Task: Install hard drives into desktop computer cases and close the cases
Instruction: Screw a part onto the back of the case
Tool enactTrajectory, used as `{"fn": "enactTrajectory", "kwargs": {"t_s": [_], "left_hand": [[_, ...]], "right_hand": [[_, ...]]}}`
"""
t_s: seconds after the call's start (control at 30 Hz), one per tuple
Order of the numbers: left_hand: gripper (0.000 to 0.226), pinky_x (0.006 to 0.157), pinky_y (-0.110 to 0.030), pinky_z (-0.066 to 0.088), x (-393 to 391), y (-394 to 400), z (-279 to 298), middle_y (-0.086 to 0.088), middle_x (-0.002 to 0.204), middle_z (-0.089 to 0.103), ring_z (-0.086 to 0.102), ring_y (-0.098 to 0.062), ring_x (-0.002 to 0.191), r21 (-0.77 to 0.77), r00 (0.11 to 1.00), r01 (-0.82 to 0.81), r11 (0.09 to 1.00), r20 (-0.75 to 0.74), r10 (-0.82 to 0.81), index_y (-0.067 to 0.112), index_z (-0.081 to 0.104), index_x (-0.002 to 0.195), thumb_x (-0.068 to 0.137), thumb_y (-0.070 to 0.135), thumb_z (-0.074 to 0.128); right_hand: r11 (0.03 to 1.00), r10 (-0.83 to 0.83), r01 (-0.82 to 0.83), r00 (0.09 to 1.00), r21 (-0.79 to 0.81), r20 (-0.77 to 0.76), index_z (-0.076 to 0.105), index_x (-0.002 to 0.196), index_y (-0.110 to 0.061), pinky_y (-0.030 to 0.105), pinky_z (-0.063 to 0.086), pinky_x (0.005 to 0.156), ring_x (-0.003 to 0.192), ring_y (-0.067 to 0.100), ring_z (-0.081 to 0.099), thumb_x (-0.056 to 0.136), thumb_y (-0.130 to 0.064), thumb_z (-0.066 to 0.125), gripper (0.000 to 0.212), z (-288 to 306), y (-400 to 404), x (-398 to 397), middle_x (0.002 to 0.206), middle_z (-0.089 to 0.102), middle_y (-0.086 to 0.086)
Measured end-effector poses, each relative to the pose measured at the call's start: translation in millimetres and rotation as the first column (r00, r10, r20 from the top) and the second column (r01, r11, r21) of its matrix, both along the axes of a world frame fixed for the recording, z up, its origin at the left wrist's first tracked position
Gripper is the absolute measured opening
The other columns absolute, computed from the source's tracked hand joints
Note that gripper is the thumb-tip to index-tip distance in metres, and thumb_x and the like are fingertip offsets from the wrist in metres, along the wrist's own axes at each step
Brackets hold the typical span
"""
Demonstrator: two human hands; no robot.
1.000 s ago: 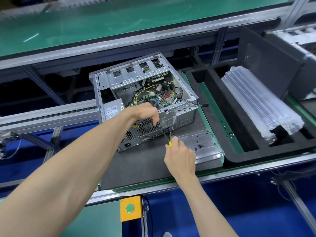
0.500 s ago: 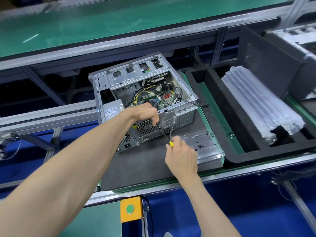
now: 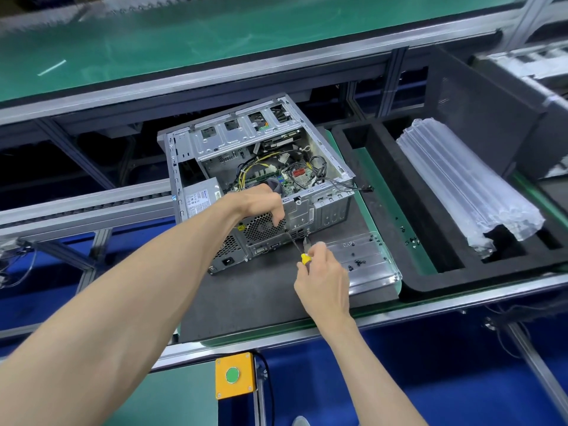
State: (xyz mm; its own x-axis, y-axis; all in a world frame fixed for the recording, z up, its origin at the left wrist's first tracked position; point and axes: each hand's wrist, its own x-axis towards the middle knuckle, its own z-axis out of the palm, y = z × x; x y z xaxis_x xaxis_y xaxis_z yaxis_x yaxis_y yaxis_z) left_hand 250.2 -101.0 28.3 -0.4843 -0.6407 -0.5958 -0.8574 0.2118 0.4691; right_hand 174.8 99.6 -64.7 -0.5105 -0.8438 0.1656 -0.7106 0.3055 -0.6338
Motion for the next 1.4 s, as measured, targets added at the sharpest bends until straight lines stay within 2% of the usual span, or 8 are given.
{"fn": "enactTrajectory", "kwargs": {"t_s": [0.1,0.3,0.5,0.63,0.77,0.93,1.2,1.4], "left_hand": [[0.018,0.095,-0.042,0.043,0.6,0.0,0.6,0.005,0.096,0.067,0.061,-0.026,0.106,0.008,1.000,0.001,1.000,0.002,-0.001,0.016,0.075,0.056,0.044,0.027,0.069],[0.022,0.090,-0.042,0.045,1.8,0.1,0.2,0.000,0.096,0.067,0.061,-0.025,0.102,0.009,1.000,-0.014,1.000,-0.001,0.014,0.015,0.074,0.055,0.040,0.029,0.070],[0.023,0.102,-0.050,0.044,1.3,-1.3,-0.7,-0.002,0.102,0.067,0.061,-0.027,0.107,0.016,1.000,-0.001,1.000,0.000,0.001,0.014,0.075,0.059,0.042,0.029,0.071],[0.029,0.100,-0.049,0.046,1.9,-0.5,0.4,-0.002,0.097,0.067,0.061,-0.030,0.105,0.005,1.000,0.008,1.000,0.002,-0.008,0.011,0.072,0.057,0.037,0.032,0.071],[0.054,0.100,-0.050,0.048,2.1,-2.2,-1.7,-0.009,0.107,0.071,0.064,-0.028,0.106,0.004,1.000,-0.022,1.000,-0.013,0.022,0.003,0.073,0.070,0.027,0.036,0.071],[0.027,0.104,-0.051,0.043,1.6,0.1,0.4,-0.004,0.110,0.068,0.061,-0.027,0.109,0.018,1.000,-0.016,1.000,-0.004,0.016,0.013,0.076,0.062,0.041,0.028,0.070],[0.039,0.103,-0.051,0.045,2.1,-0.3,-0.3,-0.009,0.109,0.069,0.062,-0.027,0.106,0.009,0.999,-0.038,0.999,-0.008,0.039,0.004,0.073,0.067,0.038,0.030,0.071],[0.027,0.103,-0.050,0.044,1.4,1.8,2.2,-0.008,0.108,0.069,0.062,-0.028,0.107,0.007,1.000,-0.027,1.000,-0.015,0.027,0.008,0.073,0.059,0.040,0.028,0.070]], "right_hand": [[0.999,-0.035,0.035,0.999,-0.019,0.004,0.057,0.096,-0.008,0.034,0.029,0.058,0.065,0.029,0.053,0.094,-0.022,0.067,0.017,-2.0,0.7,2.2,0.078,0.065,0.008],[0.973,-0.230,0.178,0.782,0.147,0.579,0.064,0.065,-0.008,0.034,0.044,0.071,0.069,0.017,0.062,0.105,-0.031,0.042,0.052,1.4,-8.6,-0.1,0.059,0.069,0.003],[0.983,-0.182,0.151,0.886,0.104,0.426,0.056,0.085,-0.017,0.007,0.034,0.063,0.067,0.002,0.045,0.090,-0.029,0.071,0.020,-2.9,-3.2,2.2,0.065,0.055,-0.010],[0.985,-0.156,0.118,0.917,0.125,0.367,0.055,0.069,-0.013,0.034,0.024,0.059,0.063,0.023,0.047,0.102,-0.034,0.053,0.039,-9.2,-4.3,4.7,0.059,0.051,-0.004],[0.982,-0.136,0.059,0.878,0.179,0.458,0.060,0.068,-0.005,0.042,0.047,0.072,0.074,0.031,0.059,0.105,-0.034,0.041,0.051,-6.0,-8.0,1.8,0.069,0.066,0.010],[0.981,-0.185,0.140,0.868,0.131,0.460,0.057,0.087,-0.015,0.028,0.031,0.062,0.072,0.003,0.049,0.090,-0.034,0.071,0.024,-0.1,-4.9,-1.6,0.073,0.063,-0.003],[0.979,-0.145,0.055,0.861,0.194,0.487,0.062,0.070,-0.005,0.039,0.047,0.069,0.074,0.031,0.060,0.106,-0.036,0.041,0.052,-5.1,-9.7,2.3,0.069,0.065,0.011],[0.996,-0.086,0.078,0.964,0.043,0.251,0.051,0.091,-0.014,0.033,0.029,0.062,0.068,0.019,0.047,0.093,-0.026,0.067,0.020,-2.3,-1.9,7.1,0.075,0.061,0.001]]}}
